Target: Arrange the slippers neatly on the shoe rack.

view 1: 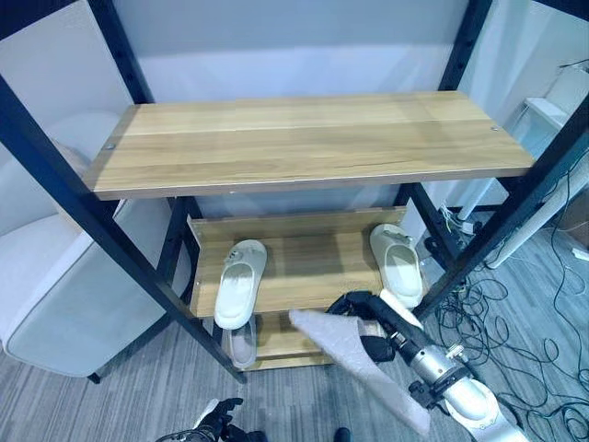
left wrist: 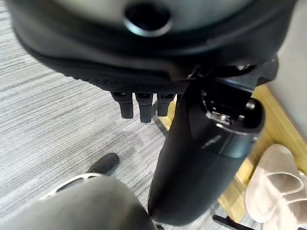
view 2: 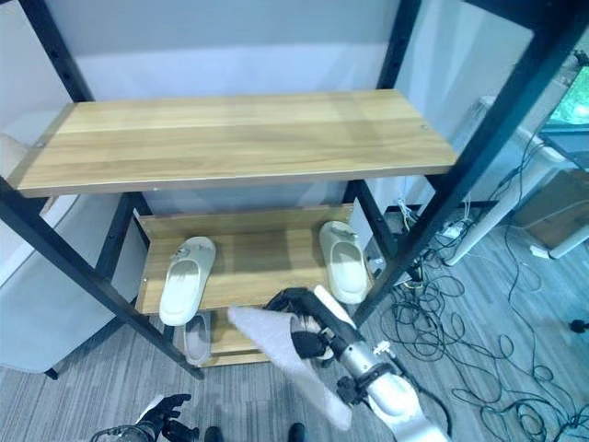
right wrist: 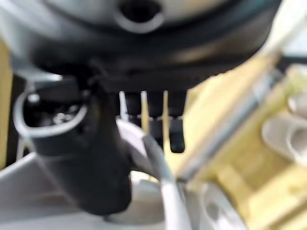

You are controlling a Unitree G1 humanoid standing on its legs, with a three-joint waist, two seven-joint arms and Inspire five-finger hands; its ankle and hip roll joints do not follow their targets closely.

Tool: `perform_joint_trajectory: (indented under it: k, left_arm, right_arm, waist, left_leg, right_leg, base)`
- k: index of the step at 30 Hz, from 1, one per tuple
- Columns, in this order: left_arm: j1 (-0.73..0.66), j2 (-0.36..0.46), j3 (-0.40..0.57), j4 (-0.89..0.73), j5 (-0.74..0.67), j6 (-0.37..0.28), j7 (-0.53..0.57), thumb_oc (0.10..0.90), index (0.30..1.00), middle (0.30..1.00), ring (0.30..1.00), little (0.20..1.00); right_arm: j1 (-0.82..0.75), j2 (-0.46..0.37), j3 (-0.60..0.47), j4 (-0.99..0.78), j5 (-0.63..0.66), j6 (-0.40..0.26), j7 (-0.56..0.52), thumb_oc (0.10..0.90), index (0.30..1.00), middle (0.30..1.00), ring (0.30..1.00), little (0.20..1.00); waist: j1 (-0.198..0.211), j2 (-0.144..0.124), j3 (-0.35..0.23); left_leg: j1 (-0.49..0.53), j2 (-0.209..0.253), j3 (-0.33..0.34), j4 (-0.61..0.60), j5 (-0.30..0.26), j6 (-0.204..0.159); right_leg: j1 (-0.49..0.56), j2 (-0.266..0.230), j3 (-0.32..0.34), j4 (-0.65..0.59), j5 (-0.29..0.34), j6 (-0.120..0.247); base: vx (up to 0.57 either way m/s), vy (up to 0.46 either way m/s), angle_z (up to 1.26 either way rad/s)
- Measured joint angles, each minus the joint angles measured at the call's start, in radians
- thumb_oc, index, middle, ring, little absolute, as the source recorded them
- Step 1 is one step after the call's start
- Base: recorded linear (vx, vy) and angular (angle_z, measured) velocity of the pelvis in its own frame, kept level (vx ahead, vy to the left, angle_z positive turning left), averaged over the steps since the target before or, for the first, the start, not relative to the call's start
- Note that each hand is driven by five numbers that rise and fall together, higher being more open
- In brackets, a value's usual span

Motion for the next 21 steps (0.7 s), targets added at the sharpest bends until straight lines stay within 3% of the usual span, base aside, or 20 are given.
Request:
perform_joint_trajectory:
  k: [4,7,8,10,11,13,15,16,18,21]
  left_arm:
    - [-0.006,0.002,-0.009,-0.014,-0.018,-0.002,0.005,0.8,0.9,0.9,0.9,0.9]
    - [-0.12,0.002,-0.029,-0.028,-0.065,-0.009,0.023,0.8,0.9,0.9,0.9,0.9]
    - [-0.167,0.01,-0.036,-0.042,-0.091,-0.018,0.028,0.8,0.9,0.9,0.9,0.9]
    - [-0.216,0.014,-0.04,-0.07,-0.138,-0.023,0.039,0.8,0.9,0.9,0.9,0.9]
    - [-0.222,0.013,-0.038,-0.082,-0.154,-0.024,0.043,0.8,0.9,0.9,0.9,0.9]
    - [-0.226,0.015,-0.042,-0.143,-0.199,-0.03,0.048,0.8,0.9,0.9,0.9,0.9]
    - [-0.227,0.028,-0.048,-0.183,-0.205,-0.037,0.05,0.8,0.9,0.9,0.9,0.9]
    - [-0.225,0.035,-0.055,-0.226,-0.224,-0.038,0.065,0.8,0.9,0.9,0.9,0.9]
    - [-0.22,0.048,-0.072,-0.307,-0.255,-0.045,0.078,0.8,0.9,0.9,0.9,0.9]
    - [-0.242,0.066,-0.084,-0.402,-0.29,-0.046,0.101,0.8,0.9,0.9,0.9,0.9]
  right_arm:
    - [-0.048,0.004,0.052,0.088,0.003,-0.007,-0.005,0.4,0.3,0.3,0.3,0.3]
    - [-0.199,0.001,0.098,0.211,-0.003,0.001,-0.04,0.4,0.3,0.3,0.3,0.3]
    - [-0.255,-0.001,0.107,0.226,-0.008,0.002,-0.059,0.4,0.3,0.3,0.3,0.3]
    - [-0.31,-0.009,0.099,0.223,-0.035,0.003,-0.093,0.4,0.3,0.3,0.3,0.3]
    - [-0.319,-0.01,0.093,0.221,-0.04,0.002,-0.102,0.4,0.3,0.3,0.3,0.3]
    - [-0.345,-0.011,0.057,0.216,-0.07,0.002,-0.15,0.4,0.3,0.3,0.3,0.3]
    - [-0.355,-0.009,0.034,0.214,-0.086,0.002,-0.181,0.4,0.3,0.3,0.3,0.3]
    - [-0.382,-0.018,0.028,0.215,-0.103,0.002,-0.202,0.4,0.3,0.3,0.3,0.3]
    - [-0.436,-0.024,0.005,0.207,-0.137,0.0,-0.267,0.4,0.3,0.3,0.3,0.3]
    - [-0.483,-0.048,-0.045,0.176,-0.2,-0.002,-0.346,0.4,0.3,0.3,0.3,0.3]
  waist:
    - [0.004,0.009,0.013]
    - [0.026,0.0,0.133]
    - [0.037,-0.009,0.187]
    - [0.044,-0.004,0.241]
    - [0.053,-0.006,0.247]
    - [0.087,0.008,0.266]
    - [0.084,-0.007,0.27]
    - [0.073,-0.006,0.272]
    - [0.093,0.009,0.271]
    - [0.079,0.012,0.28]
  left_leg:
    - [-0.053,-0.005,-0.002,0.012,0.013,0.003]
    - [-0.217,0.007,-0.011,0.16,0.001,0.009]
    - [-0.313,0.013,-0.034,0.257,-0.005,0.003]
    - [-0.425,0.029,-0.07,0.382,-0.063,-0.004]
    - [-0.463,0.029,-0.081,0.42,-0.083,0.007]
    - [-0.57,0.054,-0.108,0.512,-0.111,0.01]
    - [-0.644,0.043,-0.113,0.601,-0.117,0.006]
    - [-0.708,0.042,-0.121,0.693,-0.166,0.011]
    - [-0.834,0.043,-0.165,0.797,-0.198,0.005]
    - [-1.005,0.028,-0.183,0.947,-0.202,0.006]
  right_leg:
    - [-0.065,-0.001,0.001,0.037,0.009,-0.002]
    - [-0.227,-0.011,-0.006,0.196,-0.014,-0.005]
    - [-0.313,-0.023,-0.023,0.295,-0.039,-0.034]
    - [-0.423,-0.04,-0.051,0.438,-0.114,-0.063]
    - [-0.46,-0.045,-0.053,0.481,-0.131,-0.077]
    - [-0.567,-0.046,-0.068,0.618,-0.173,-0.064]
    - [-0.626,-0.083,-0.072,0.82,-0.308,-0.093]
    - [-0.681,-0.083,-0.06,0.877,-0.341,-0.118]
    - [-0.796,-0.077,-0.067,0.963,-0.359,-0.123]
    - [-0.97,-0.12,-0.055,1.148,-0.412,-0.153]
  base:
    - [-0.34,-0.03,0.0]
    - [-0.34,-0.088,0.08]
    - [-0.21,-0.081,0.31]
    - [-0.14,-0.054,0.4]
    - [-0.11,-0.03,0.25]
    - [-0.04,-0.02,0.12]
    - [-0.04,-0.036,0.42]
    - [-0.1,-0.035,0.43]
    - [-0.1,-0.052,-0.09]
    - [-0.08,-0.029,0.15]
